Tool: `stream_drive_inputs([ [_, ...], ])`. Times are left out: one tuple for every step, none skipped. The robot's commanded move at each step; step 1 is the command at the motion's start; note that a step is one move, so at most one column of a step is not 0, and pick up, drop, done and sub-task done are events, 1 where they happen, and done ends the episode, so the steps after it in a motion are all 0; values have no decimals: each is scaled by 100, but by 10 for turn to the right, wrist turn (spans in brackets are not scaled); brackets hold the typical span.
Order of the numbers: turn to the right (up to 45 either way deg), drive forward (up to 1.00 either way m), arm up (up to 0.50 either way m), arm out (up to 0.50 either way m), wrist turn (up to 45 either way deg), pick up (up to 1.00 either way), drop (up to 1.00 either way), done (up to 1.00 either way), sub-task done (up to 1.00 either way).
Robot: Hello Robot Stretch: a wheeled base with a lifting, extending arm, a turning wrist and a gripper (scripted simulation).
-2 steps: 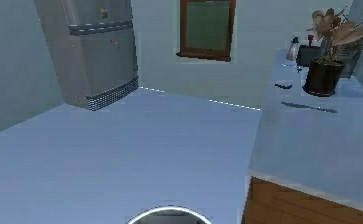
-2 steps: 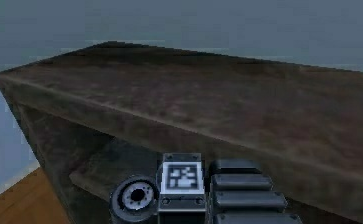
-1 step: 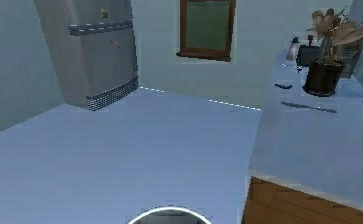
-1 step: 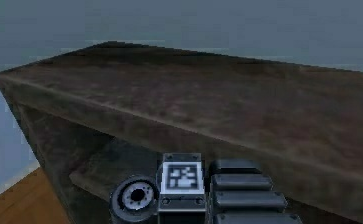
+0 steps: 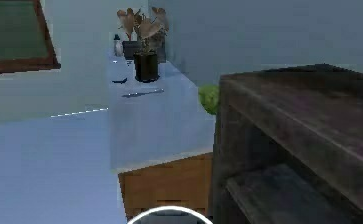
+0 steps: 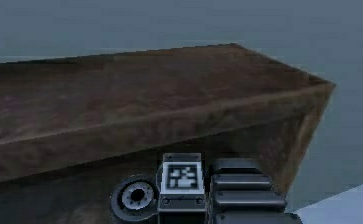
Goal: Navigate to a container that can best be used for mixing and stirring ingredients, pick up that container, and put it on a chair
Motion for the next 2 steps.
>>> stream_drive_inputs([
  [-180, 0, 0, 0, 0, 0, 0, 0, 0],
  [450, 0, 0, 0, 0, 0, 0, 0, 0],
])
